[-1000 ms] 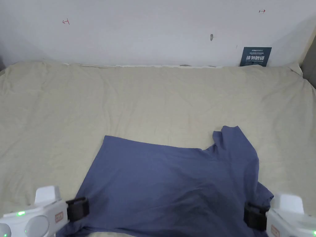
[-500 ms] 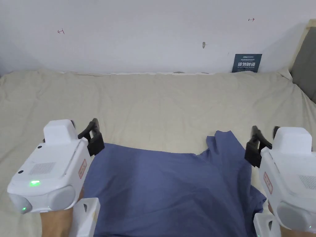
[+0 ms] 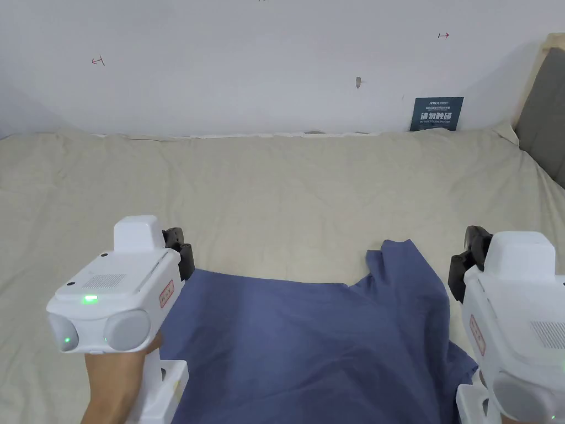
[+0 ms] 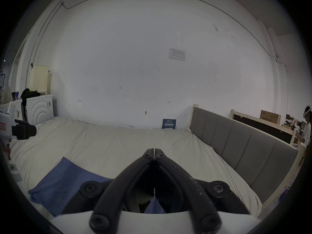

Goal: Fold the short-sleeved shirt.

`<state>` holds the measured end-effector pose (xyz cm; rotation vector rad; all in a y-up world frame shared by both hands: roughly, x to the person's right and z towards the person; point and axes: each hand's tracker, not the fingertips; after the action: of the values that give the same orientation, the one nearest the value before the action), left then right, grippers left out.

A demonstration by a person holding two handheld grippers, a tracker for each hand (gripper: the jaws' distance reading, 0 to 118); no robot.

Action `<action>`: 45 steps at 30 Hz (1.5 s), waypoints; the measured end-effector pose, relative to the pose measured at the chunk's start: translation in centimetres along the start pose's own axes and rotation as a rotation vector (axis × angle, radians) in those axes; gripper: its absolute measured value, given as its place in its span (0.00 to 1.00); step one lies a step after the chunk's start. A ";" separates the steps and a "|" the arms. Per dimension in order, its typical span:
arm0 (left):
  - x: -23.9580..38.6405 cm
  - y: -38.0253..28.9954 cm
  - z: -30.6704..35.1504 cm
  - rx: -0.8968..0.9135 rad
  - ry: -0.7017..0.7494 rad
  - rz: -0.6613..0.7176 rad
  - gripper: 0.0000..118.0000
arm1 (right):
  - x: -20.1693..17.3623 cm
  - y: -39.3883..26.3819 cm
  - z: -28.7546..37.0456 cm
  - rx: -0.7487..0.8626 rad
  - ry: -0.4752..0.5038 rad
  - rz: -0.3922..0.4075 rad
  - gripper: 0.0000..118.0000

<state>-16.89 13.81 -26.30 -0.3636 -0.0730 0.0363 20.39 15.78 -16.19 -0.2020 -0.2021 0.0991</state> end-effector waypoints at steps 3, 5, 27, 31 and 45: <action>-1.3 0.6 -4.1 -0.112 -0.017 0.007 0.00 | -0.1 0.1 -1.6 -0.013 0.004 0.002 0.01; -2.4 0.8 -7.5 -0.202 -0.044 0.027 0.00 | -0.2 0.0 -2.8 -0.022 0.003 0.011 0.01; -9.3 -8.7 -30.9 -0.718 0.065 0.026 0.69 | -0.4 -4.2 -14.5 -0.220 -0.038 0.010 0.01; -8.5 -8.4 -29.4 -0.642 0.035 -0.001 0.29 | 0.7 -5.1 -16.3 -0.282 -0.031 -0.016 0.01; -7.9 -2.6 -21.1 -0.427 -0.074 0.063 0.03 | 4.5 -11.1 -27.2 -0.808 -0.068 -0.178 0.86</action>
<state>-23.04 3.47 -45.57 -0.7920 -0.1428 0.0971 31.31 0.39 -39.08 -0.9838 -0.3202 -0.1602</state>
